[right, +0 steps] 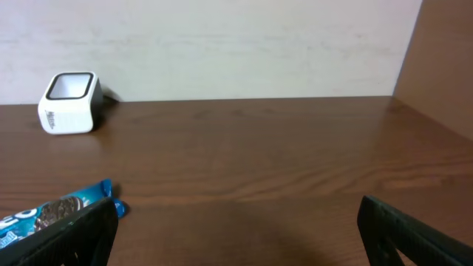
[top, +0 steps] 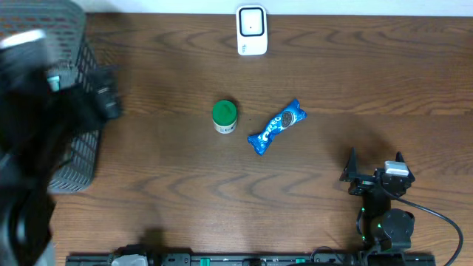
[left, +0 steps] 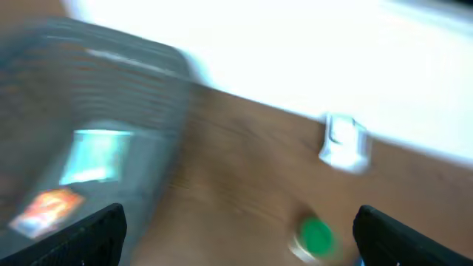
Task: Scan the item barcode
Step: 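Carry Oreo pack with left gripper and drop it right of jar, then reach left gripper into basket and grasp the orange tissue pack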
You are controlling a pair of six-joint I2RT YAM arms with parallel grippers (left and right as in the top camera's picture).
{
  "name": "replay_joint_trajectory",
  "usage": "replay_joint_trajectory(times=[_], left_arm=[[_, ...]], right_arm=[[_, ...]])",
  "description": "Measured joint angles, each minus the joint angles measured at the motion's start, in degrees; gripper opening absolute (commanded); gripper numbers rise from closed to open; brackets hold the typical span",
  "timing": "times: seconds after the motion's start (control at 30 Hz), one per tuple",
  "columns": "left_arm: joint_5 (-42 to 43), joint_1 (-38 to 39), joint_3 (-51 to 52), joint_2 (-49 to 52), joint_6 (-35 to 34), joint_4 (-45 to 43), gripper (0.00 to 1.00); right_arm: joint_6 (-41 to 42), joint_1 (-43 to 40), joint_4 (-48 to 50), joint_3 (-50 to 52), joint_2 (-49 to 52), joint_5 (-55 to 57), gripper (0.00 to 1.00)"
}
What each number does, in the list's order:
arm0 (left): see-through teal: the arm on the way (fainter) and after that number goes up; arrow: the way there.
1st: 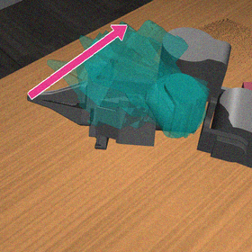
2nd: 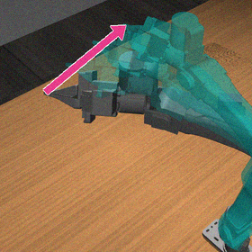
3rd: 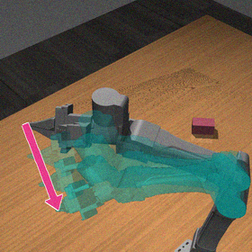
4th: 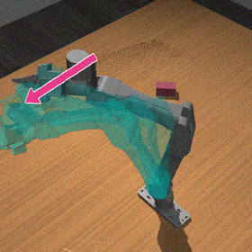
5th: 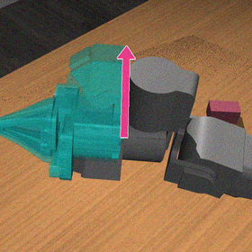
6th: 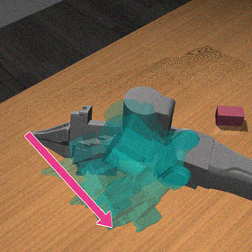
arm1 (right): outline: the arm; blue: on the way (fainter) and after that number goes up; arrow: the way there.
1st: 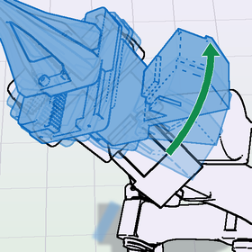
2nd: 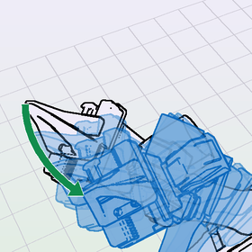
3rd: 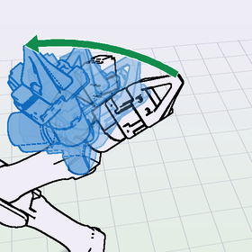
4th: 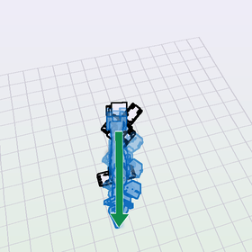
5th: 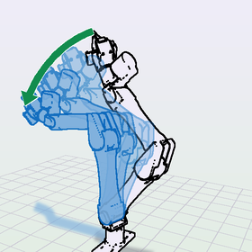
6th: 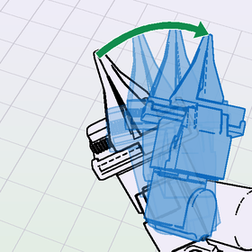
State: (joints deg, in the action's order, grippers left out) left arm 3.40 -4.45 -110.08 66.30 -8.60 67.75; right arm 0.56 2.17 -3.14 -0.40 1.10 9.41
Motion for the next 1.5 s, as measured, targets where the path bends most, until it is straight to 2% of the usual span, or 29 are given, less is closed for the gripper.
replay_joint_trajectory(times=[0.13,0.23,0.33,0.47,0.7,0.93,1.03,1.23,1.5], left_arm=[[-3.06,-15.32,-0.11,-3.91,-0.17,0.26,0.98],[-4.04,-22.88,-0.24,-3.82,-1.53,0.22,0.98],[-4.83,-27.52,-0.24,-1.49,-3.72,0.17,0.98],[-5.31,-32.85,-0.26,6.49,-7.61,-0.04,0.98],[-6.80,-34.80,-0.26,23.23,-16.37,2.21,0.98],[-14.47,-34.84,2.38,34.32,-25.09,1.49,0.98],[-17.29,-34.84,9.33,36.98,-27.21,-6.78,0.98],[-19.37,-34.84,21.81,37.46,-26.91,-21.64,0.98],[-20.02,-34.84,32.35,37.48,-25.42,-35.17,0.98]], right_arm=[[0.00,0.00,0.00,0.00,0.00,-0.02,0.99],[0.00,0.00,0.00,0.00,0.00,0.00,0.99],[0.00,0.00,0.00,0.00,0.00,0.00,0.99],[0.00,0.00,0.00,0.00,0.00,0.00,0.99],[0.00,0.00,0.00,0.00,0.00,0.00,0.99],[0.00,0.00,0.00,0.00,0.00,0.00,0.99],[0.00,0.00,0.00,0.00,0.00,0.00,0.99],[0.00,0.00,0.00,0.00,0.00,0.00,0.99],[0.00,0.00,0.00,0.00,0.00,0.00,0.99]])
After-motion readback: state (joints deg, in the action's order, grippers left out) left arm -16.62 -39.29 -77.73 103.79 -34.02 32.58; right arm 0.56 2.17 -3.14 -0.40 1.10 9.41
